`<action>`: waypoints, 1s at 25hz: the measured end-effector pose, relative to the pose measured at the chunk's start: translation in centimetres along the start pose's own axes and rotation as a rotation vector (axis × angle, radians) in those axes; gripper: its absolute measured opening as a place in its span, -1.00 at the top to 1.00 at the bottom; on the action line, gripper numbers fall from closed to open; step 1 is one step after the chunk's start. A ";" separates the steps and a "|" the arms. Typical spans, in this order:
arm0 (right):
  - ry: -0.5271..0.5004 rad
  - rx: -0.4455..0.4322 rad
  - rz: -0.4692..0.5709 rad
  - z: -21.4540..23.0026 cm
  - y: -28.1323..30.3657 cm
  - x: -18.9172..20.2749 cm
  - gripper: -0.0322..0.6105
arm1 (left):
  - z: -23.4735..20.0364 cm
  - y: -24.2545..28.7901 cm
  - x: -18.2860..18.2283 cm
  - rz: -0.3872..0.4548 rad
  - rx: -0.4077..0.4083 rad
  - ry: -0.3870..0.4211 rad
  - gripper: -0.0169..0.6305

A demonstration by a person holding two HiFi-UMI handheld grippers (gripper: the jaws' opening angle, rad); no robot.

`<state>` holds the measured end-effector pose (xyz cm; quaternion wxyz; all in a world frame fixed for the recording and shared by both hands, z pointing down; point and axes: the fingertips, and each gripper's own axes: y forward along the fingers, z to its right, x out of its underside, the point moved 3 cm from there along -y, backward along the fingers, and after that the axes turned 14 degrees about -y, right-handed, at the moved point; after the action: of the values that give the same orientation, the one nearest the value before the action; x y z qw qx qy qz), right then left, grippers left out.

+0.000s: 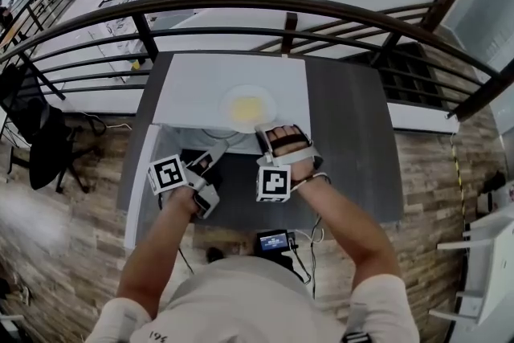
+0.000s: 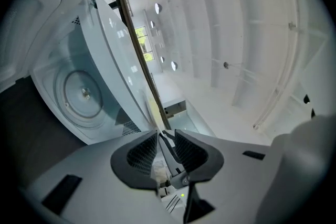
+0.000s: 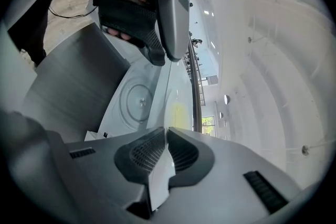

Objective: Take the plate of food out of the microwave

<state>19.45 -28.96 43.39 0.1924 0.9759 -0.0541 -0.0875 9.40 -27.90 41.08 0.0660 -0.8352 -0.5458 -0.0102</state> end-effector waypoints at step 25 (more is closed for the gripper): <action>0.150 -0.207 -0.013 1.9 3.2 -1.8 0.84 | 4.2 -5.7 3.2 -0.021 0.080 0.114 0.67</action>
<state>17.05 -32.37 43.18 0.2950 0.9550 -0.0240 -0.0207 5.23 -22.25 37.75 0.1304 -0.8242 -0.5498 -0.0367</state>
